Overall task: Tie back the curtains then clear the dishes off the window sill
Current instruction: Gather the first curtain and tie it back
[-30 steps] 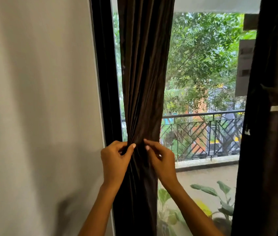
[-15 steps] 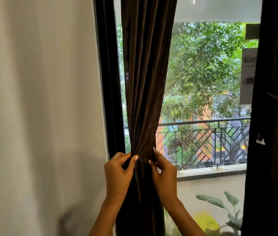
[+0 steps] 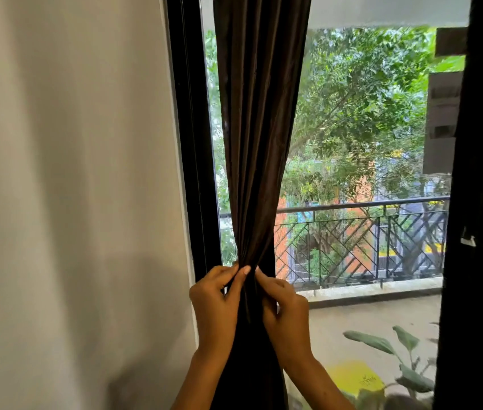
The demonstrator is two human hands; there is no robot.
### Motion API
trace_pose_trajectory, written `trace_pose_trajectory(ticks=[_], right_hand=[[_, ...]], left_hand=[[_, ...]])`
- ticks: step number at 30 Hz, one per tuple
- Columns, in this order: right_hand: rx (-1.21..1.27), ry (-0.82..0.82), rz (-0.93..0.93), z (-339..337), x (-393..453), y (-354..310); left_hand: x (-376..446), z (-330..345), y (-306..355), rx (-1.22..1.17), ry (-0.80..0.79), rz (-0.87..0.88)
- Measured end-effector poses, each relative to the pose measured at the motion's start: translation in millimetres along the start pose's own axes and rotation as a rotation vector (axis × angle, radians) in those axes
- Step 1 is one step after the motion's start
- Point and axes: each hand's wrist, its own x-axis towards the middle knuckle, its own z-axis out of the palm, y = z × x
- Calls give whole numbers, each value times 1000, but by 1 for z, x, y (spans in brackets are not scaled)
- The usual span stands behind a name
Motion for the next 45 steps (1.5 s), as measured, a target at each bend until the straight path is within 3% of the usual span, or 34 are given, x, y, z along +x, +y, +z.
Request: trace_pose_trajectory(ticks=[6, 12, 16, 20, 23, 26, 31, 33, 38, 42, 45], right_hand=[[82, -121, 58, -2, -3, -3], [234, -285, 135, -21, 6, -8], [267, -202, 151, -31, 19, -7], [245, -26, 193, -41, 32, 3], [212, 2, 191, -44, 36, 7], [197, -36, 146, -39, 34, 7], [111, -48, -6, -25, 22, 9], [96, -65, -52, -20, 18, 11], [105, -179, -56, -23, 18, 17], [154, -305, -75, -29, 21, 21], [194, -256, -44, -41, 27, 27]], left_hand=[[-1, -1, 15, -119, 4, -125], [10, -1, 6, 7, 15, -82], [18, 2, 0, 54, -63, -69], [21, 2, -1, -42, -182, -144], [20, 2, -1, -95, -220, -212], [16, 8, 5, -115, -168, -262], [2, 28, 14, -121, 123, -332], [-2, 34, 17, -141, 171, -335], [-5, 40, 23, -207, 130, -356], [3, 40, 19, -130, 149, -345], [9, 36, 14, -113, 114, -339]])
